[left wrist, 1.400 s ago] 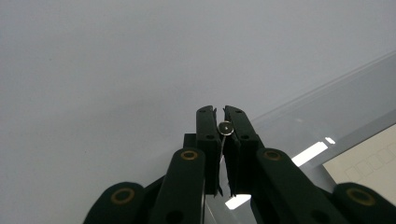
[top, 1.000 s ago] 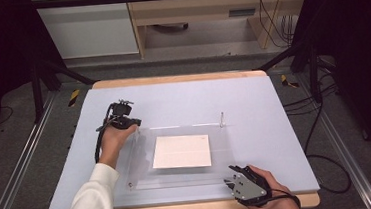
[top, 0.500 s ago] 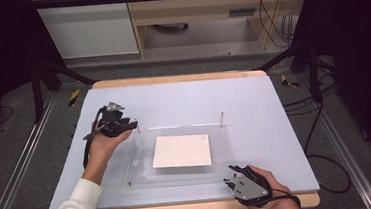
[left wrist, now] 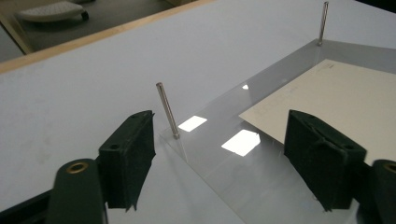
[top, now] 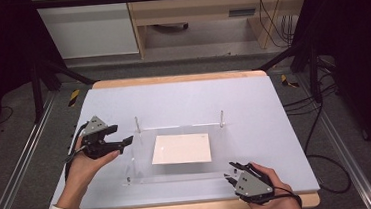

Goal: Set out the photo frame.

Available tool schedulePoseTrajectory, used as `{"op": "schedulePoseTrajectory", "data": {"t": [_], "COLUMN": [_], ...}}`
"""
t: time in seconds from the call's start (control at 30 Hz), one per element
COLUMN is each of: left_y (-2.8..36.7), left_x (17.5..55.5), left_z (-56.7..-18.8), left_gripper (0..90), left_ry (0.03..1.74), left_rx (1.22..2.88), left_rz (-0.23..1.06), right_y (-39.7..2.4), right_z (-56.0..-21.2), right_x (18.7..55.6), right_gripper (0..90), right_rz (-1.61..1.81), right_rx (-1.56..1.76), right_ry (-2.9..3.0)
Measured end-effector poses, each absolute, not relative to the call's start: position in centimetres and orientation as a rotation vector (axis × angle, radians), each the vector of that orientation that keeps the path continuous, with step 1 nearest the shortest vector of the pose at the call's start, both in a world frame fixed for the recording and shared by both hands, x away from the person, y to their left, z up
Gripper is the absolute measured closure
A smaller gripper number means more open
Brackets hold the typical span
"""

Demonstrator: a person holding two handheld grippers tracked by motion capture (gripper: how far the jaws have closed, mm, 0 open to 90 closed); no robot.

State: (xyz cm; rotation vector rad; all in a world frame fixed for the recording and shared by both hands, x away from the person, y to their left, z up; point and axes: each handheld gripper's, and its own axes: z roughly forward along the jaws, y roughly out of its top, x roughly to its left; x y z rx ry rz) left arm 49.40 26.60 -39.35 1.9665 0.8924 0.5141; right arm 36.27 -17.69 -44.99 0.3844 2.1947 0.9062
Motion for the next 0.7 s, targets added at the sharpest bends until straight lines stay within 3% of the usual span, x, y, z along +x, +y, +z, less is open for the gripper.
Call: {"op": "schedulePoseTrajectory", "data": {"t": [0.23,0.7], "left_y": [26.3,25.8], "left_x": [48.0,46.9], "left_z": [-37.9,-36.5], "left_gripper": [10.5,10.1], "left_ry": [0.783,0.72], "left_rx": [1.938,1.975], "left_rz": [0.535,0.525], "right_y": [-17.7,-17.7], "right_z": [-44.5,-42.3], "right_x": [36.4,37.4], "right_gripper": [57.8,58.8], "right_rz": [0.914,0.911], "right_rx": [0.402,0.441], "right_ry": [2.203,2.249]}}
